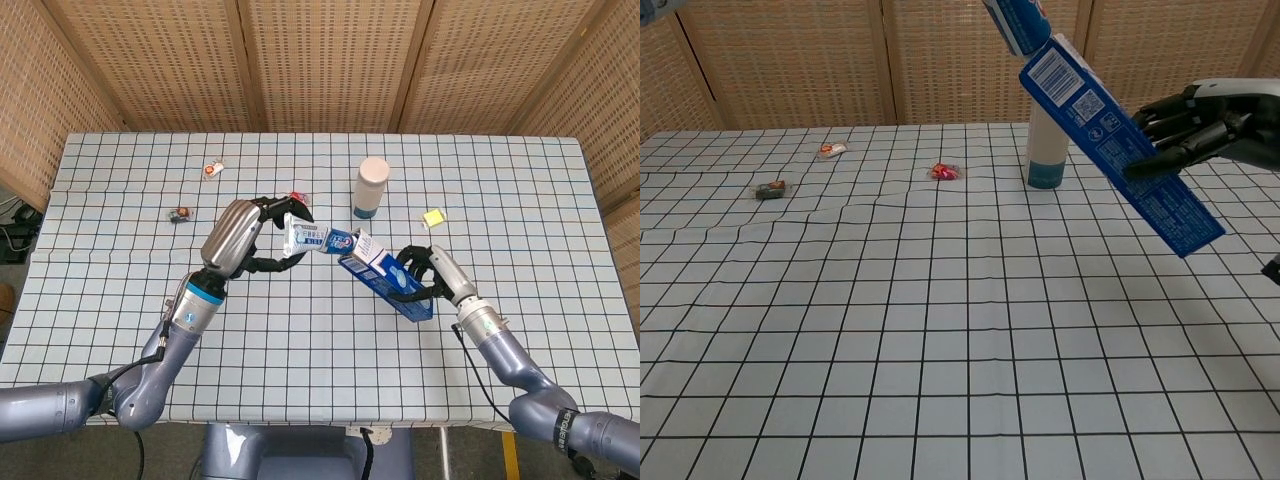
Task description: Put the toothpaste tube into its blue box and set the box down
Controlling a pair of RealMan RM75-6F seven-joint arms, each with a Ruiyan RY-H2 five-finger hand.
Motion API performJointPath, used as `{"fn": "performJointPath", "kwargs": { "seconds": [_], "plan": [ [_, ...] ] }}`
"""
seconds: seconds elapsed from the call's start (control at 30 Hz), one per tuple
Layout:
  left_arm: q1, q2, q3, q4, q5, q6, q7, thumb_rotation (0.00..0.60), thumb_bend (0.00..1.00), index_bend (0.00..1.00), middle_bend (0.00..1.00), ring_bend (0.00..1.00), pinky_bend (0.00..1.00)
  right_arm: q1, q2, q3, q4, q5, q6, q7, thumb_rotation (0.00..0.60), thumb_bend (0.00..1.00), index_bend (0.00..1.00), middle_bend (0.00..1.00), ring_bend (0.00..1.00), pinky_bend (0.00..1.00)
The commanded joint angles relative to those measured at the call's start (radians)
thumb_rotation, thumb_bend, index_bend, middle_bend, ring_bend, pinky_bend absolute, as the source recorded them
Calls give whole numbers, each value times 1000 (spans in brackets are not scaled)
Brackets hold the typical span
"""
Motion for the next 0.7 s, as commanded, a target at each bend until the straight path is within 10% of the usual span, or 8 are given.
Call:
{"fn": "performJointPath", "kwargs": {
  "seconds": [0.03, 0.7],
  "plan": [
    [-4, -9, -3, 5, 3, 4, -7, 600, 611, 889, 551, 540, 509, -3, 10, 4, -7, -14, -6, 33, 600, 234, 771, 591, 651, 672],
    [-17, -85, -40, 57, -33, 19, -106, 600, 609, 888, 551, 540, 509, -24, 12, 2, 41, -162, -10, 373, 600, 235, 770, 592, 652, 672]
  ]
}}
